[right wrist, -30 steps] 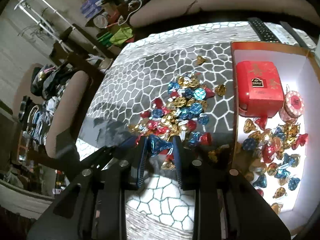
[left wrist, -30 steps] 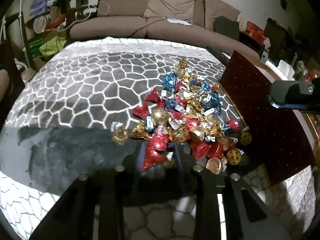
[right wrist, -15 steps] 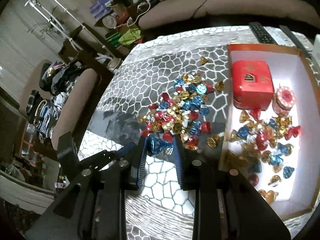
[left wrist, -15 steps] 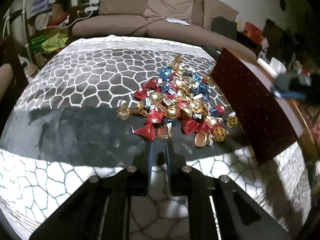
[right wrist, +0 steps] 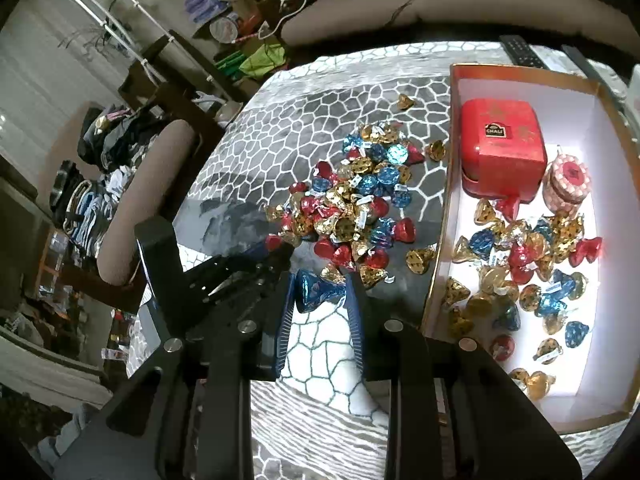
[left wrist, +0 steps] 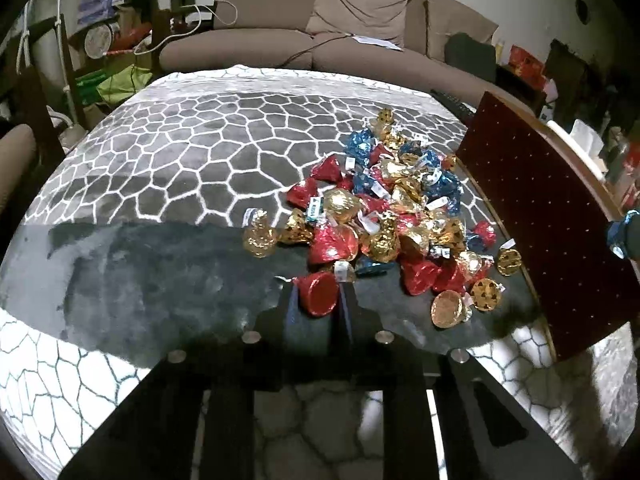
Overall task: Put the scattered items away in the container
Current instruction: 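Carry both chocolates over the white box and open both grippers to drop them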
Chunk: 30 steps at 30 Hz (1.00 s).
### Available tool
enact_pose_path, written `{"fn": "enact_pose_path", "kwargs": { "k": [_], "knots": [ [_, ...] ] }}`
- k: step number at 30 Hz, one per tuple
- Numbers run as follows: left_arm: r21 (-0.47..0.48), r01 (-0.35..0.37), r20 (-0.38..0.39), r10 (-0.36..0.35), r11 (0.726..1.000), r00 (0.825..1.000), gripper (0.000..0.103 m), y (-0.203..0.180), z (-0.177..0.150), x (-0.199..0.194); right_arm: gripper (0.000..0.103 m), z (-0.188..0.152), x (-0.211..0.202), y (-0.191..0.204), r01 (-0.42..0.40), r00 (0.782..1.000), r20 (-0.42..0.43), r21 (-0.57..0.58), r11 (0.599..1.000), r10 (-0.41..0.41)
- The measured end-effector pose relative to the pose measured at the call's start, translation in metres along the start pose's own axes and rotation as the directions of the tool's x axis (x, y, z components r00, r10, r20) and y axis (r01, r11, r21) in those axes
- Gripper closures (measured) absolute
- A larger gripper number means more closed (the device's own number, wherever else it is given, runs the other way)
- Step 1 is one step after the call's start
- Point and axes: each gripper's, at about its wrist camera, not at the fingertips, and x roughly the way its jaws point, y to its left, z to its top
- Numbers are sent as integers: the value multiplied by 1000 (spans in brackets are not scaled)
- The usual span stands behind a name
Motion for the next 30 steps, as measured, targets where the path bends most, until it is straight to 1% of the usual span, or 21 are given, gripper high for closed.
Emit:
{"fn": "enact_pose_path", "kwargs": {
  "k": [5, 9, 12, 15, 17, 18, 21, 24, 28, 30],
  "knots": [
    [11, 47, 19, -47, 999, 999, 82, -4, -3, -16, 78, 0, -10, -3, -16, 1000, 18, 7, 1000, 16],
    [27, 101, 47, -103, 994, 994, 82, -18, -1, -42, 78, -2, -24, -11, -71, 997, 32, 28, 997, 70],
    [53, 165, 75, -169, 985, 983, 82, -37, 8, -67, 78, -6, -41, -29, -155, 987, 55, 93, 984, 150],
    [92, 221, 98, -230, 971, 968, 82, -64, 20, -89, 78, -9, -60, -56, -239, 969, 100, 182, 954, 224],
    [126, 246, 110, -259, 961, 960, 82, -83, 27, -99, 78, -12, -73, -72, -264, 962, 137, 228, 937, 238],
    [143, 253, 112, -270, 957, 956, 82, -93, 30, -103, 78, -14, -80, -79, -264, 960, 153, 239, 934, 233],
    [182, 266, 103, -287, 947, 952, 82, -122, 39, -104, 78, -15, -97, -93, -221, 968, 177, 251, 943, 179],
    [212, 267, 84, -290, 940, 953, 82, -147, 48, -96, 78, -9, -112, -107, -149, 976, 193, 250, 957, 102],
    [237, 257, 49, -276, 937, 960, 82, -179, 65, -75, 78, 11, -121, -126, -34, 984, 176, 234, 972, -7],
    [271, 239, 35, -258, 932, 966, 82, -195, 74, -63, 78, 23, -120, -133, 20, 985, 162, 223, 975, -57]
  ]
}}
